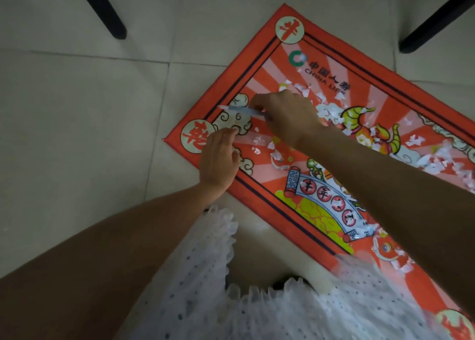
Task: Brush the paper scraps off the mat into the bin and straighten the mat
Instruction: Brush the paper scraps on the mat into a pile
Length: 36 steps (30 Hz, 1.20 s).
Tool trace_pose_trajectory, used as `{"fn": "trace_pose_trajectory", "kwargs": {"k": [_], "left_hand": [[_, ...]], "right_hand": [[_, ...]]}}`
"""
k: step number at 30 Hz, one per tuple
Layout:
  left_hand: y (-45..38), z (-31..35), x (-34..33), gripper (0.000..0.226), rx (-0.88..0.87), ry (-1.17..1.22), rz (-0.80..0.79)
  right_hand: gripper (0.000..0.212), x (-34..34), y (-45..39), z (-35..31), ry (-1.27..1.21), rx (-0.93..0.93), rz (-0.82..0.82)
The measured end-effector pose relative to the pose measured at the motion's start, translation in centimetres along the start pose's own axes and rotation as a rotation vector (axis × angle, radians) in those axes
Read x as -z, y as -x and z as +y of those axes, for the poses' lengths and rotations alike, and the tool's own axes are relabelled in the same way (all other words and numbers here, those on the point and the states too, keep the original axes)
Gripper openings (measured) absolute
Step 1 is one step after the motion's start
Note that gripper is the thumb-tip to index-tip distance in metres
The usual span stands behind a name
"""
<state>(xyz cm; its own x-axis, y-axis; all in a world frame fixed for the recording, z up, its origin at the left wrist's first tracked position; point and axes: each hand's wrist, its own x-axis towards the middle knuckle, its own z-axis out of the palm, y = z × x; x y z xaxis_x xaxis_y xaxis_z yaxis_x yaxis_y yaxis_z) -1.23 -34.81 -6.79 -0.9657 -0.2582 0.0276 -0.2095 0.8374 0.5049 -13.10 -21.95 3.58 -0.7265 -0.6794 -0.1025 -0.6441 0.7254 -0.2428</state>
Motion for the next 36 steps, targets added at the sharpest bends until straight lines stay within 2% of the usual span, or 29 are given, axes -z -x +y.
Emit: {"fn": "trace_pose_trajectory", "kwargs": {"k": [3,6,12,16,19,23,27,30,36], "left_hand": [[0.4,-0.2,-0.1,0.047,-0.002,0.015,-0.005],[0.8,-1.1,0.2,0.046,0.073,0.027,0.025],[2.3,-4.9,1.3,0.028,0.153,-0.064,0.059],[2.4,-6.1,1.6,0.036,0.162,-0.075,0.048],[1.7,-5.9,1.4,0.047,0.134,-0.077,0.045],[0.7,-4.6,1.0,0.059,0.049,-0.040,0.029],[-0.3,-3.6,0.3,0.071,-0.008,-0.072,-0.056],[-1.1,-3.3,0.2,0.069,-0.032,-0.101,-0.094],[-2.9,-2.5,0.4,0.065,-0.165,-0.183,-0.177]], "right_hand": [[0.040,-0.2,-0.6,-1.4,0.078,0.025,-0.002],[0.047,-0.4,-1.1,-2.0,0.141,0.032,-0.033],[0.049,-1.4,-3.0,-3.3,0.301,0.096,-0.124],[0.052,-1.6,-2.8,-3.1,0.380,0.191,-0.155],[0.056,-2.6,-2.8,-2.1,0.351,0.251,-0.219],[0.055,-2.6,-2.3,-0.9,0.255,0.177,-0.274],[0.053,-1.7,-2.2,-0.5,0.282,0.140,-0.323],[0.051,-1.1,-2.9,-0.5,0.342,0.114,-0.372],[0.040,-0.7,-3.4,-0.5,0.468,0.109,-0.360]]}}
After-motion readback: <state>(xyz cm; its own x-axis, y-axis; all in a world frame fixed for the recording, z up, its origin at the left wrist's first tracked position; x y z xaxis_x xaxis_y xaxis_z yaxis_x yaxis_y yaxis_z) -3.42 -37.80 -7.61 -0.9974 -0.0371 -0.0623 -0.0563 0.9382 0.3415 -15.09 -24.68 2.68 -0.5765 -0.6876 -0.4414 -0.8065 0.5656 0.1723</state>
